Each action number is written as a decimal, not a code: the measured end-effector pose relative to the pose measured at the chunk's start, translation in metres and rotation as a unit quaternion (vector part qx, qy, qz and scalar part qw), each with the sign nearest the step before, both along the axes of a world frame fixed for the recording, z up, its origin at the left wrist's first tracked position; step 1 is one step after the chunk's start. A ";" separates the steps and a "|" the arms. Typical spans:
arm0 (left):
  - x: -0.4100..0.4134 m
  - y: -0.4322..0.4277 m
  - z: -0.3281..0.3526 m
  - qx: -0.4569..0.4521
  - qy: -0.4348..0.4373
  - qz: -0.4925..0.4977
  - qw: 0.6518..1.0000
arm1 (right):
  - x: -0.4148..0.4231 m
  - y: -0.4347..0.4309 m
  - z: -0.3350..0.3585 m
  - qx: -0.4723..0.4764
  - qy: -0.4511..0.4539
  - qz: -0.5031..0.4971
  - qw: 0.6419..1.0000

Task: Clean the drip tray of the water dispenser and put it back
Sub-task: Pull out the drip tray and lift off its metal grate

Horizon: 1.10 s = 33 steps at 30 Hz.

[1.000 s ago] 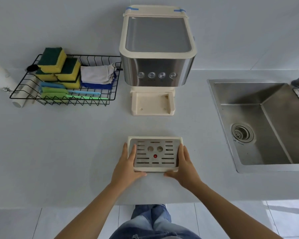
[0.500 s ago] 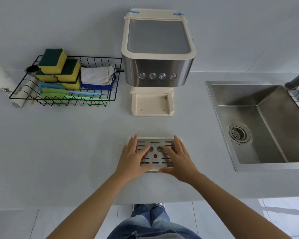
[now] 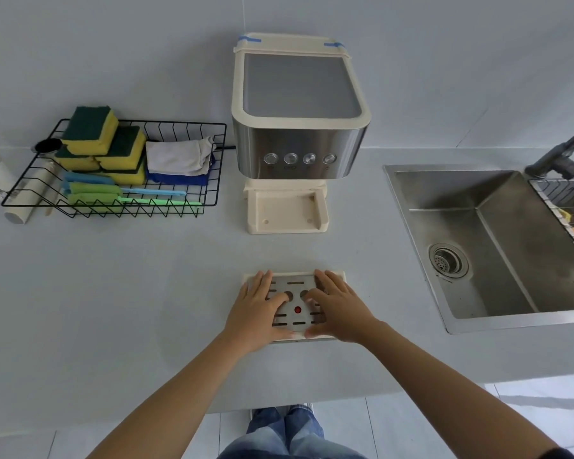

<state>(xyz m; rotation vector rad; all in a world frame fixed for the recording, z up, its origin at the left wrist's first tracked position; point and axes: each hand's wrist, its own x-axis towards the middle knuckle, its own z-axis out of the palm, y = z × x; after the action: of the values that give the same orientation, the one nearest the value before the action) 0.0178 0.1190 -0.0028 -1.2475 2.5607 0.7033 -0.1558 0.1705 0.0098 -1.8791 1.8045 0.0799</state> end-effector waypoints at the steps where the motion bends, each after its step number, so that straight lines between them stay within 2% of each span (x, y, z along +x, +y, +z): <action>1: 0.000 -0.001 0.000 -0.004 0.004 -0.004 1.000 | 0.000 -0.001 0.000 -0.006 0.001 0.000 1.000; 7: -0.002 -0.009 0.003 0.004 0.012 -0.025 1.000 | -0.002 -0.003 0.001 -0.026 0.024 0.011 0.999; 14: -0.020 -0.024 0.016 -0.038 0.027 -0.061 0.997 | -0.025 -0.012 0.016 -0.051 0.048 0.003 0.998; 25: -0.121 -0.057 0.019 -0.088 0.045 -0.105 0.990 | -0.124 -0.030 0.025 -0.113 0.067 -0.031 0.991; 33: -0.186 -0.065 -0.011 -0.071 0.011 -0.082 0.994 | -0.188 -0.054 -0.011 -0.075 0.080 -0.012 0.994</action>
<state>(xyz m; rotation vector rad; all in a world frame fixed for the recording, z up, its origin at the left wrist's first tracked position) -0.1686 0.0537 -0.0139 -1.0582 2.7330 0.5119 -0.3437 0.1167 -0.0013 -2.0046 1.9886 0.0923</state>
